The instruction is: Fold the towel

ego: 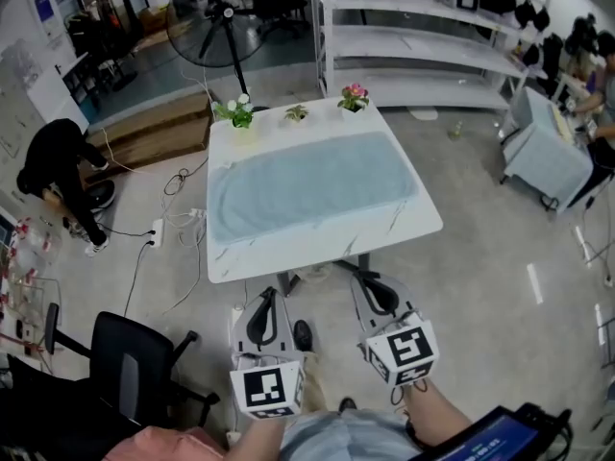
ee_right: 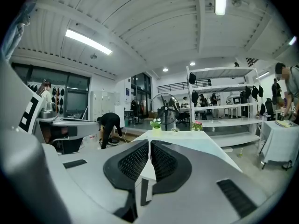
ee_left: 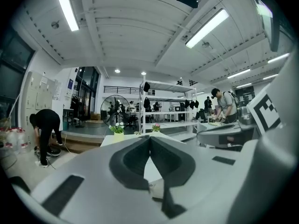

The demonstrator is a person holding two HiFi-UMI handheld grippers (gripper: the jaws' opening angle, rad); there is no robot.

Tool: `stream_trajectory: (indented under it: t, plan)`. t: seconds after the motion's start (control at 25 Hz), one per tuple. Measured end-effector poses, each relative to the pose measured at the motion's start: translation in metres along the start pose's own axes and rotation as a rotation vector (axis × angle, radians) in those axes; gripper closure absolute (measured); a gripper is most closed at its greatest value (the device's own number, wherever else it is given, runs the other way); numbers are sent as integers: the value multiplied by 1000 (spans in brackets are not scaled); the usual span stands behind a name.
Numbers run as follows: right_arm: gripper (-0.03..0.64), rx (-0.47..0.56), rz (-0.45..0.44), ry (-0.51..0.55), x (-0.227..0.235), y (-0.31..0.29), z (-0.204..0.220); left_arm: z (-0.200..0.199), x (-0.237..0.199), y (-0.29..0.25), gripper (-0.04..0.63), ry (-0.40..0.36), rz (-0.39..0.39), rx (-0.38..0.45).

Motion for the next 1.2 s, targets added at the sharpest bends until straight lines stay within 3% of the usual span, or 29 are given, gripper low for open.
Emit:
stream_trajectory:
  t: [0.32,0.56,1.0,1.2]
  plan:
    - [577,-43,17,-19,74,-144,1,25,-58,-162,588,37,20,-117]
    - [580,-73,42,-29,130,-225,-16,14,-72,-258,588,50,33,-121]
    - [580,-18,82,34,201,-267,-82,-41,-70,-335,588,17,13,-7]
    - [580,-37,58,34,243,-271,-73,-22,-51,-357,588,15,-43,-65]
Point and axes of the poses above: the fingertips, and each gripper's own axes: y backward along the fingers, x to its right, z out of its underside, the point moved 5 cm from there along y, backward along the fingers, and after that the axes turned 11 degrees about -z, right-handed, at the moved point
